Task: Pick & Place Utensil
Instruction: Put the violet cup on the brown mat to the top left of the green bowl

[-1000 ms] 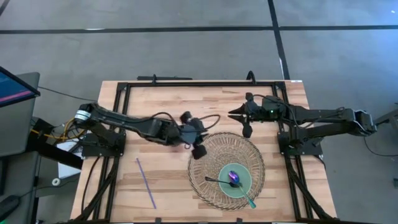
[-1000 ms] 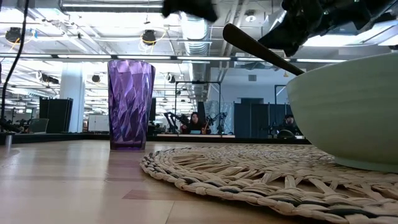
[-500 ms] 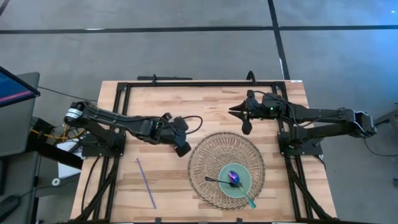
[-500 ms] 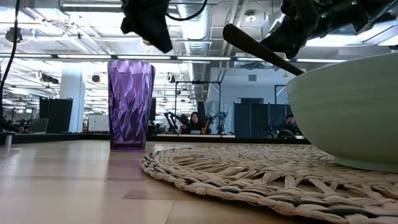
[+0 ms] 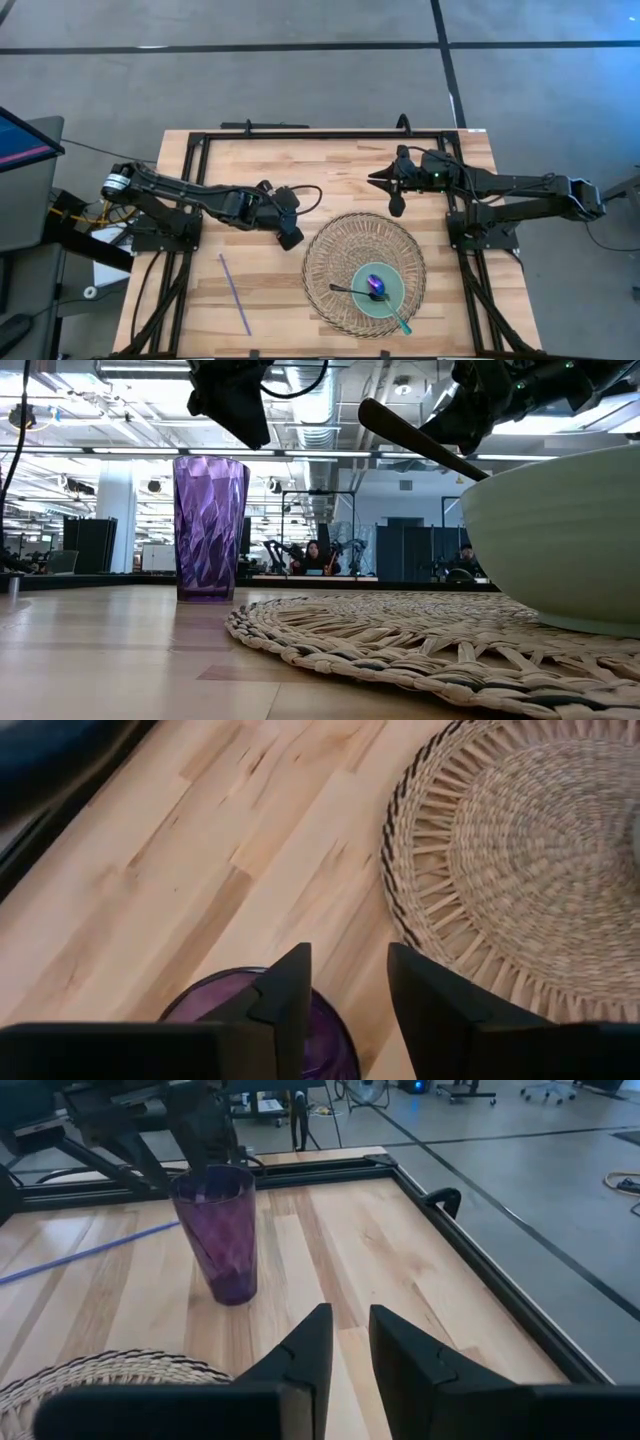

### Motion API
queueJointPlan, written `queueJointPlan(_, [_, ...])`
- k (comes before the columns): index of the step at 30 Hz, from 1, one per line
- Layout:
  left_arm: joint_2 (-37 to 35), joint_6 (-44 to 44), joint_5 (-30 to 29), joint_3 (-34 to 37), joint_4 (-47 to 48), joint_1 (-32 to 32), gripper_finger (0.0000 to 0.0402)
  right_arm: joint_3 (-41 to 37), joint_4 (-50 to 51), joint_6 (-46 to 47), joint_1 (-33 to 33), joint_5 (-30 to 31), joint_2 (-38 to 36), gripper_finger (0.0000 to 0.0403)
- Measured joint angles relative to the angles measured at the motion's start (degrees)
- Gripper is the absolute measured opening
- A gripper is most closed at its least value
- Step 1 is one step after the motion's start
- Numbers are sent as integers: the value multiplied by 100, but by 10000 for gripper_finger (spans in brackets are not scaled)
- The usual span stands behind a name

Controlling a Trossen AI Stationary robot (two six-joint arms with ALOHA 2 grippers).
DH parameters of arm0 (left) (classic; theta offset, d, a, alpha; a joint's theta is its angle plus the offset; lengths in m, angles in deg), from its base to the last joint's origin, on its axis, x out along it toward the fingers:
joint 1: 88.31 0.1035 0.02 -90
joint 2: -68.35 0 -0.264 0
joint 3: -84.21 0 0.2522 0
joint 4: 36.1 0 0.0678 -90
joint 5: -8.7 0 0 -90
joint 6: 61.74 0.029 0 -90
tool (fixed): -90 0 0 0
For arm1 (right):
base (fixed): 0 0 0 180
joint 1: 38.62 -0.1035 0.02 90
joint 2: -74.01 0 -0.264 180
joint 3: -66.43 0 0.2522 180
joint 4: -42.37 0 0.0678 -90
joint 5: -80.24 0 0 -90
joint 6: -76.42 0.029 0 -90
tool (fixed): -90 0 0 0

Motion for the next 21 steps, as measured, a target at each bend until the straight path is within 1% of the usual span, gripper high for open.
queueJointPlan(13, [7,-24,69,413,13,-1,136,2,126,2,0,0,0,63])
queueJointPlan(21, [7,-298,154,727,3,-2,136,1,176,2,0,0,0,63])
